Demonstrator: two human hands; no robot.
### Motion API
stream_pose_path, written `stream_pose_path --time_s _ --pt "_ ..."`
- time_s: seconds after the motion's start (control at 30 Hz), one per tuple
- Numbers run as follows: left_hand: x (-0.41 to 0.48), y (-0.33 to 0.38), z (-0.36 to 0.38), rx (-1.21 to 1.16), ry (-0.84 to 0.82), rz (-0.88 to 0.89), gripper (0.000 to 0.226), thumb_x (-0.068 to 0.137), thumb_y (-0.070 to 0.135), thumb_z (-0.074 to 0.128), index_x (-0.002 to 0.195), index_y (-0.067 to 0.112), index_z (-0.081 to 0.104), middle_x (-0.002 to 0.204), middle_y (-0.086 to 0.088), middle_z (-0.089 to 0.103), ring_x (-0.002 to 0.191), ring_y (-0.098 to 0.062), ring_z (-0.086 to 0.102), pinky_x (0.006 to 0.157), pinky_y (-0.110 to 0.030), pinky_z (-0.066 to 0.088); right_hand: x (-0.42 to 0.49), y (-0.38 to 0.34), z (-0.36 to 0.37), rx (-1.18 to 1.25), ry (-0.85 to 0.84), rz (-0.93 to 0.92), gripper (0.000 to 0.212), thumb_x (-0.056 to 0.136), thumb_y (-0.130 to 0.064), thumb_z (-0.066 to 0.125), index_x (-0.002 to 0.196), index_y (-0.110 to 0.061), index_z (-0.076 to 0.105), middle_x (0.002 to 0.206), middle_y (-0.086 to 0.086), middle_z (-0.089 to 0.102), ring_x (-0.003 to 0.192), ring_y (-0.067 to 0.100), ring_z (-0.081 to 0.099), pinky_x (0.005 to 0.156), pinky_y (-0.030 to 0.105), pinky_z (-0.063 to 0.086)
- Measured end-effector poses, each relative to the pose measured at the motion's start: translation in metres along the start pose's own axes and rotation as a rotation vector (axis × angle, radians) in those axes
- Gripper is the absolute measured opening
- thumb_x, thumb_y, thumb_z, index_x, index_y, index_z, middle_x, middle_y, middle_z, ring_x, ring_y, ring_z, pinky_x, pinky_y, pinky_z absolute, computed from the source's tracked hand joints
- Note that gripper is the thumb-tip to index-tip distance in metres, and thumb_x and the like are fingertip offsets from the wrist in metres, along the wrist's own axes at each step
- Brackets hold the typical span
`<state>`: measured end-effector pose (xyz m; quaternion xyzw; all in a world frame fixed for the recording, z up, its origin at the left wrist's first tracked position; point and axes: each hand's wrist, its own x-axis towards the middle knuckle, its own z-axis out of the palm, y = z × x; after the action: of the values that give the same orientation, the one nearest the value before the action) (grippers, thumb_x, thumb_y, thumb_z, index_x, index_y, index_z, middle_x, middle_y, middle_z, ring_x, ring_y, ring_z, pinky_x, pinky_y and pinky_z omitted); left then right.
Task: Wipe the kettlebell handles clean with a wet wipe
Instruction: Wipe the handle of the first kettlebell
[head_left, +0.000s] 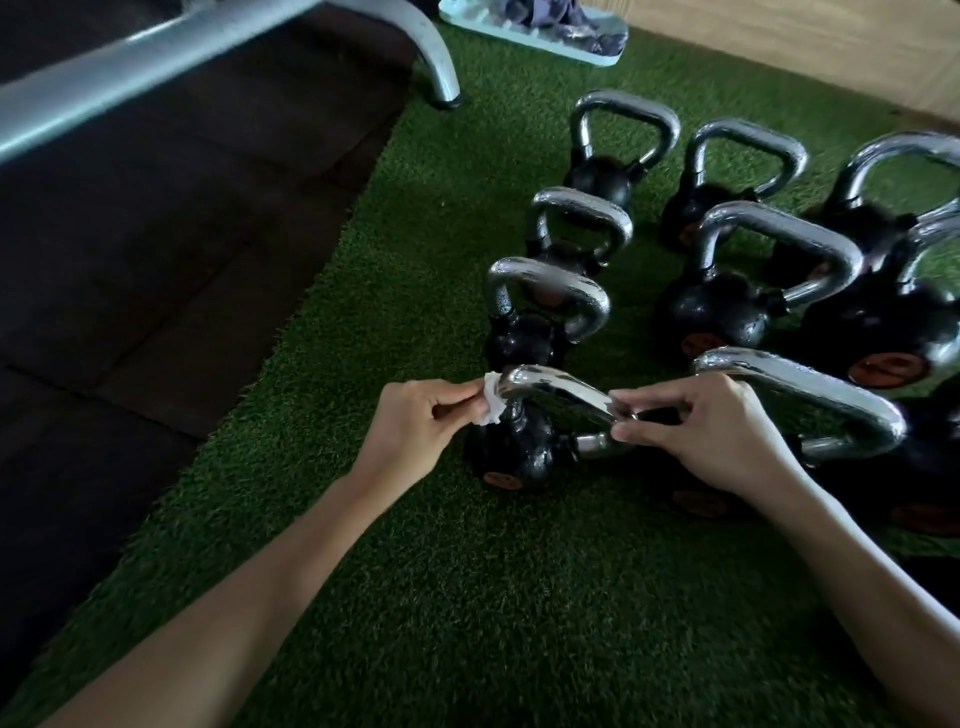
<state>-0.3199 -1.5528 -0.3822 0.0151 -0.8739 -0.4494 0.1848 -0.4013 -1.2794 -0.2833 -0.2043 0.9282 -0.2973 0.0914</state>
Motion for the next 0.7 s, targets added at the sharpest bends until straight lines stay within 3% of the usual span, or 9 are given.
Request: stream_pose_path --time_s 0.1,0.2,0.33,0.47,0.6,0.7 --pt "-0.009 0.01 0.012 -0.028 0.147 -0.048 0.029 0.088 0.029 0.077 0.113 0.014 0.077 0.093 0.013 0.075 0.066 0.001 0.068 0.049 -0.016 0.049 0.002 0.005 -0.001 0.015 -0.016 0.011 0.026 0.072 -0.029 0.09 0.095 -0.037 0.08 0.062 -0.044 0.06 0.062 -0.026 0.053 0.062 -0.002 0.037" --pt "-0.013 0.017 0.02 -0.036 0.206 -0.115 0.03 0.088 0.032 0.078 0.112 0.015 0.078 0.095 0.01 0.078 0.065 -0.003 0.07 0.051 -0.026 0.055 0.003 0.012 -0.002 0.01 -0.01 0.018 0.028 0.069 -0.036 0.091 0.096 -0.039 0.081 0.082 -0.037 0.071 0.083 -0.027 0.058 0.069 -0.003 0.037" --pt "-0.005 0.02 0.023 -0.052 0.219 -0.16 0.029 0.087 0.033 0.079 0.11 0.015 0.078 0.096 0.008 0.078 0.061 -0.002 0.069 0.049 -0.02 0.052 0.005 0.013 0.001 0.027 -0.021 0.04 0.027 0.068 -0.04 0.091 0.093 -0.04 0.081 0.085 -0.034 0.073 0.086 -0.023 0.061 0.07 0.0 0.039" --pt "0.0 0.018 0.023 -0.082 0.286 -0.17 0.03 0.086 0.034 0.08 0.108 0.014 0.079 0.099 0.008 0.078 0.079 0.004 0.072 0.067 -0.026 0.061 0.009 0.005 0.005 0.055 -0.042 0.008 0.023 0.07 -0.045 0.088 0.09 -0.035 0.083 0.092 -0.027 0.075 0.088 -0.02 0.063 0.073 -0.001 0.041" --pt "-0.003 0.018 0.03 -0.076 0.318 -0.167 0.029 0.086 0.032 0.08 0.107 0.013 0.079 0.1 0.007 0.078 0.086 0.008 0.07 0.072 -0.014 0.057 0.012 -0.003 0.008 0.061 -0.021 0.021 0.023 0.072 -0.04 0.089 0.093 -0.034 0.082 0.087 -0.022 0.077 0.069 -0.023 0.059 0.061 0.001 0.04" --pt "-0.007 0.018 0.035 -0.078 0.33 -0.195 0.026 0.086 0.03 0.08 0.106 0.013 0.079 0.098 0.006 0.078 0.085 0.008 0.071 0.074 -0.013 0.056 0.013 -0.003 0.007 0.118 -0.044 0.076 0.026 0.067 -0.044 0.09 0.091 -0.036 0.082 0.083 -0.025 0.076 0.08 -0.017 0.065 0.068 0.007 0.041"
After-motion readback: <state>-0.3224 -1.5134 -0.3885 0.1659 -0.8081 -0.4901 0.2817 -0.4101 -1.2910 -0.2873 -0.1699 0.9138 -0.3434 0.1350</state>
